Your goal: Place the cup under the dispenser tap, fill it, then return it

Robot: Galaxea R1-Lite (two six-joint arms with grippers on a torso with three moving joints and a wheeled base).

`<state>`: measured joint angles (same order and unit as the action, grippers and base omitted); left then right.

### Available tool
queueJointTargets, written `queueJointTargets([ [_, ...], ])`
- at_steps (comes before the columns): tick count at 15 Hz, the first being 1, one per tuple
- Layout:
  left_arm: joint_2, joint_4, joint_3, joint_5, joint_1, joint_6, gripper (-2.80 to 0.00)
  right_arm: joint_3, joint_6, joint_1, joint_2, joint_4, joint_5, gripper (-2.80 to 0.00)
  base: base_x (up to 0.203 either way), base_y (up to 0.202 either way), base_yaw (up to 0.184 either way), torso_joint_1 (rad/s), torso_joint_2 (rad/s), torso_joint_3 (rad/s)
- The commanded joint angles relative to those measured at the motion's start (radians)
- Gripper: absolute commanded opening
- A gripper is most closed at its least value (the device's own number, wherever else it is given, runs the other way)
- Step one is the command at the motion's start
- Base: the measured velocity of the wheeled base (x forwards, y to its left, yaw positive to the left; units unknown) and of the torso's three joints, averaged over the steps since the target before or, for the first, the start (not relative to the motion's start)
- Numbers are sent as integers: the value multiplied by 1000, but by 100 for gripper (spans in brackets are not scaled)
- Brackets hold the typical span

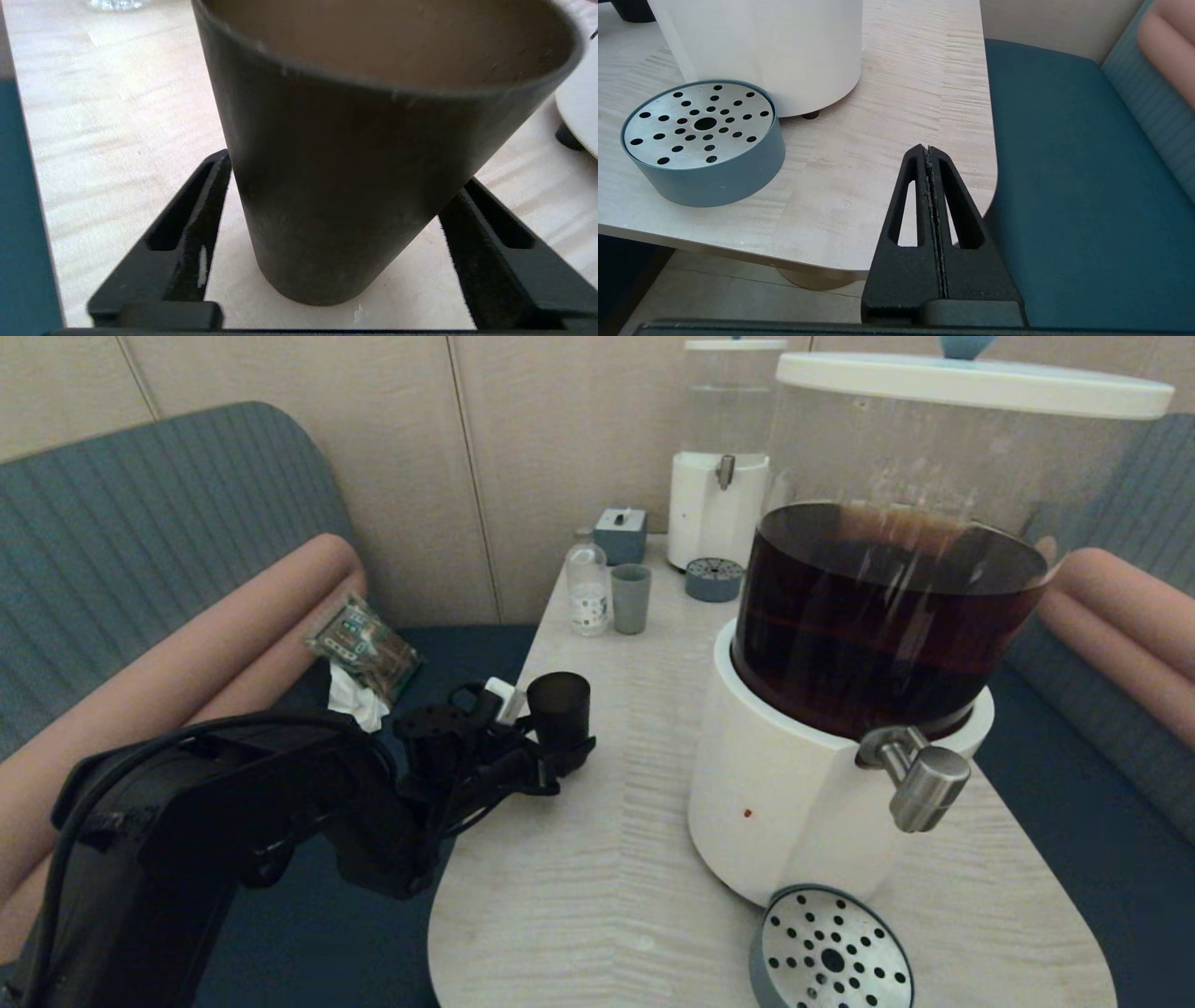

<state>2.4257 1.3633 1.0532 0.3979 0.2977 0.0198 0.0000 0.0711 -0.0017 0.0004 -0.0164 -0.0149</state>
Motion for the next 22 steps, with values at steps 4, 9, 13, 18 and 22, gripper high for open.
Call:
queueJointTargets([
  [4,-56,13,-47,2,0,0,0,7,1,0,-5,0,0,-280,0,0,0,0,0,0],
  [9,-193,23,-233,1,1,0,0,8,1,0,-5,0,0,-280,0,0,0,0,0,0],
  [13,-415,21,-444,7,0,2,0,7,1,0,-6,0,0,-280,0,0,0,0,0,0],
  [18,-757,18,-703,22,0,-5,0,6,1,0,-5,0,0,-280,0,0,0,0,0,0],
  [22,-1038,11,-898,19,0,-12,0,8,1,0,-5,0,0,-280,0,0,0,0,0,0],
])
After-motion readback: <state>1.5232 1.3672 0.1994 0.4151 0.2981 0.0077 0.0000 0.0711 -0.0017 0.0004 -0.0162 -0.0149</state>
